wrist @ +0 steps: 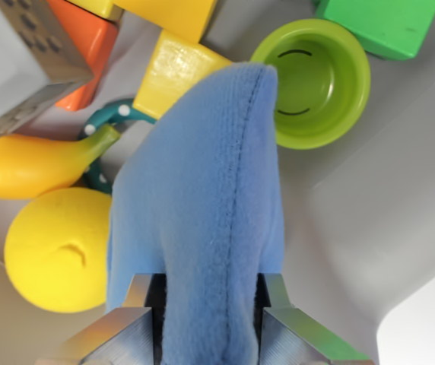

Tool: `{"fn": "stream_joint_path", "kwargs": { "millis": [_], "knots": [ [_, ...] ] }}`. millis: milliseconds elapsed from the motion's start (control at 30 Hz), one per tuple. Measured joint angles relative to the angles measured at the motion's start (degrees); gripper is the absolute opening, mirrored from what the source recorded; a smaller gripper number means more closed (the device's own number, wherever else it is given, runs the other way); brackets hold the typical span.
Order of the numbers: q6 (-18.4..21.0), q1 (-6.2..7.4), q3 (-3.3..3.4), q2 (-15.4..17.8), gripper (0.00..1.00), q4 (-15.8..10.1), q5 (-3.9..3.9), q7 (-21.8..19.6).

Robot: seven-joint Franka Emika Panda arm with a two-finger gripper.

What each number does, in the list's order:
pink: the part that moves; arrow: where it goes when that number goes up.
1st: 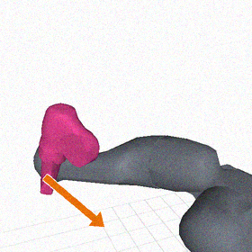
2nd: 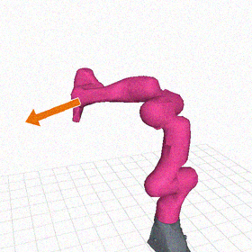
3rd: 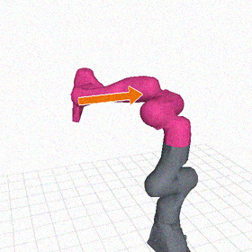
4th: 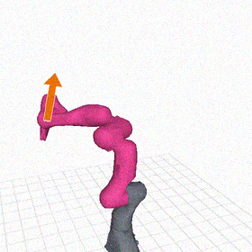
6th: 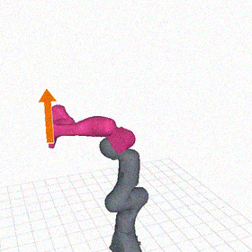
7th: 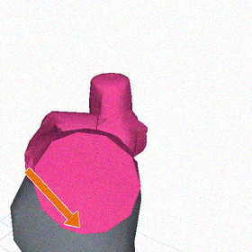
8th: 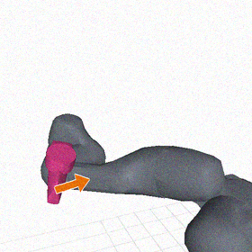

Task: Pick an object from the bin

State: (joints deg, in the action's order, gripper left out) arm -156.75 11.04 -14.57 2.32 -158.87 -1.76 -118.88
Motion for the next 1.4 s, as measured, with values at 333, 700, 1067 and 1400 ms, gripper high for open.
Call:
{"fn": "stream_joint_path", "kwargs": {
  "millis": [333,700,1067,1400],
  "knots": [
    [6.9,0.68,0.08,6.8,0.0,0.2,-2.74,2.0],
    [15.6,1.2,0.63,14.2,0.0,1.7,-4.26,3.2],
    [24.4,1.51,1.41,20.2,0.0,4.6,-4.66,3.7],
    [31.3,1.54,2.02,23.9,0.0,7.7,-4.68,4.0]
  ]
}}
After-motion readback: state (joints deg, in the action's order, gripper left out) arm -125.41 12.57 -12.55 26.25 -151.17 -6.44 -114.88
